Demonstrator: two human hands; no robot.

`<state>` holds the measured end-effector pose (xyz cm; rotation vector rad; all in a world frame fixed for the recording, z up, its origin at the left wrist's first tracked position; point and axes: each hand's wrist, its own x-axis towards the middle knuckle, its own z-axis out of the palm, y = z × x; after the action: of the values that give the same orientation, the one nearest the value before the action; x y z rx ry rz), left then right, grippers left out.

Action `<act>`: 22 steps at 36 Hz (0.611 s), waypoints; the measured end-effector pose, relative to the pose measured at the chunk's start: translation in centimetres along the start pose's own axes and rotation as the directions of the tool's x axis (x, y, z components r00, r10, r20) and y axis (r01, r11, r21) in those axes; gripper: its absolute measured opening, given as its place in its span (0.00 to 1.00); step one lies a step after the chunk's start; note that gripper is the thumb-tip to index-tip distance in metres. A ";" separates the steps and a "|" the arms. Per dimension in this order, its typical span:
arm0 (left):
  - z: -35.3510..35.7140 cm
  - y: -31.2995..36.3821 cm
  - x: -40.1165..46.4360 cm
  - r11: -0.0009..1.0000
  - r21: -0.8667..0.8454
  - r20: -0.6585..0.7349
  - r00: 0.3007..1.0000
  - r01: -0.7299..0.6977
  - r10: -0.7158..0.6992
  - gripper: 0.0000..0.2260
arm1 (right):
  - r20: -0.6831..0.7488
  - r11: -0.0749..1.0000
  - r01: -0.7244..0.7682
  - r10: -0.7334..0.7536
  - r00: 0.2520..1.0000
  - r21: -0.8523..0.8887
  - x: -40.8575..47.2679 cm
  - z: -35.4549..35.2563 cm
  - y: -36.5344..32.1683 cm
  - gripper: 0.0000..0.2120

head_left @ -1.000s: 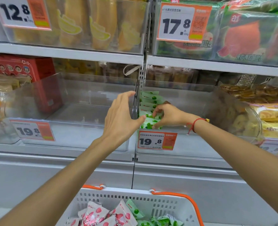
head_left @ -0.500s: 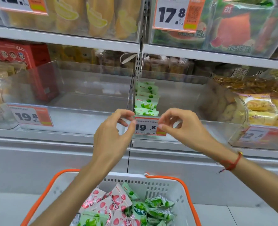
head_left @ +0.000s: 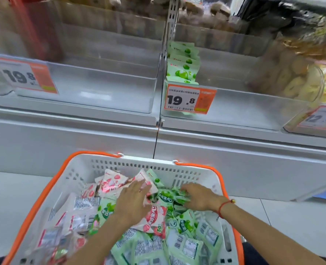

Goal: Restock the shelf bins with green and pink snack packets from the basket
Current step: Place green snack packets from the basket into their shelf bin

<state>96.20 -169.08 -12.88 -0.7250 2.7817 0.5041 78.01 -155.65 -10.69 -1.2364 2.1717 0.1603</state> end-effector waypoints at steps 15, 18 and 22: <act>0.2 0.1 0.9 0.988 -0.153 0.044 0.999 0.007 0.000 0.25 | -0.197 0.998 -0.029 0.017 0.980 -0.055 1.4 -0.6 1.0 0.07; -2.7 1.3 0.9 0.812 -0.578 0.172 0.985 0.076 0.030 0.32 | -0.070 0.932 0.050 -0.026 0.997 0.359 -0.8 -4.7 0.7 0.10; -6.7 2.7 0.0 0.474 -0.849 0.365 0.908 0.233 0.207 0.34 | 0.025 0.727 0.035 -0.071 0.997 0.685 -4.5 -9.3 -0.6 0.12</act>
<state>93.98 -169.37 -6.03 -0.6616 1.9132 1.9324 75.87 -156.35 -0.62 -0.8330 1.8646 -0.5935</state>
